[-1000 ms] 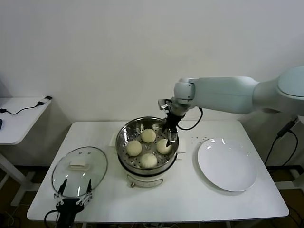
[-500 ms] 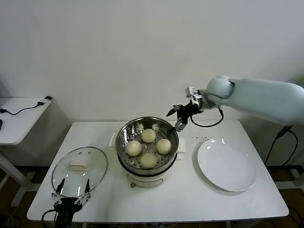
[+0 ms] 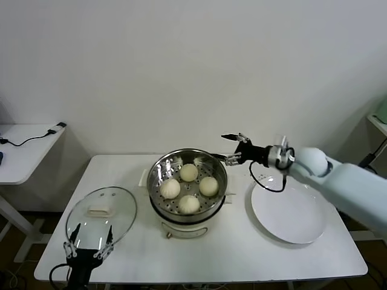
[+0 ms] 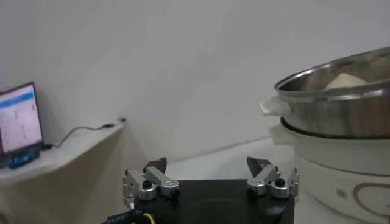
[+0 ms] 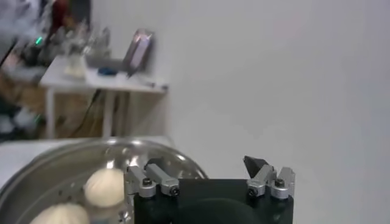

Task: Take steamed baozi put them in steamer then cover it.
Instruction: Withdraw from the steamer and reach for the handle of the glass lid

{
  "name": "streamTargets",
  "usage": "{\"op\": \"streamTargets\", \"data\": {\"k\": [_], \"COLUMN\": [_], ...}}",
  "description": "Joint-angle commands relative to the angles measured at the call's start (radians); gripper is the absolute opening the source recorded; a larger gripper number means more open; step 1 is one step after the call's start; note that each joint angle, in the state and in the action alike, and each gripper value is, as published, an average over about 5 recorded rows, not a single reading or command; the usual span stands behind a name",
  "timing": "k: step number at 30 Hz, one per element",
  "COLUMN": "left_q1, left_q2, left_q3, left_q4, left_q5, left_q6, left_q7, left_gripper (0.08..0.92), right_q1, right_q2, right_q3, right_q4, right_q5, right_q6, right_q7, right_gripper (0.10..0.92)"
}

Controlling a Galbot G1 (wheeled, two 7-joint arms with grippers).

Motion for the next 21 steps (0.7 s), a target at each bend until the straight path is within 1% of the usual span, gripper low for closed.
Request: {"op": "streamTargets", "data": {"k": [1, 7, 13, 15, 17, 21], "left_q1": [-0.003, -0.03, -0.076, -0.096, -0.117, -0.161], "left_q2": [0.0, 0.012, 0.029, 0.036, 0.047, 0.074], "left_q3": [-0.007, -0.032, -0.078, -0.091, -0.09, -0.067], "left_q4": [-0.007, -0.009, 0.028, 0.054, 0.092, 0.191], "left_q5": [0.164, 0.444, 0.949, 1.132, 1.259, 1.373], "left_q6": [0.004, 0.003, -0.012, -0.03, -0.043, -0.044], "left_q7": [0.005, -0.018, -0.053, -0.055, -0.07, -0.121], "left_gripper": [0.823, 0.823, 0.823, 0.823, 0.823, 0.823], "right_q1": [-0.667, -0.942, -1.081, -1.114, -1.137, -1.162], "right_q2": [-0.015, 0.163, 0.302, 0.335, 0.359, 0.392], "right_q3": [0.75, 1.031, 1.176, 1.208, 1.225, 1.245], "right_q4": [0.081, 0.114, 0.138, 0.139, 0.131, 0.104], "right_q5": [-0.071, -0.158, -0.262, -0.284, -0.301, -0.335], "right_q6": [0.058, 0.04, 0.027, 0.027, 0.032, 0.044], "right_q7": [0.109, 0.097, 0.085, 0.077, 0.074, 0.074], "right_gripper": [0.823, 0.823, 0.823, 0.823, 0.823, 0.823]}}
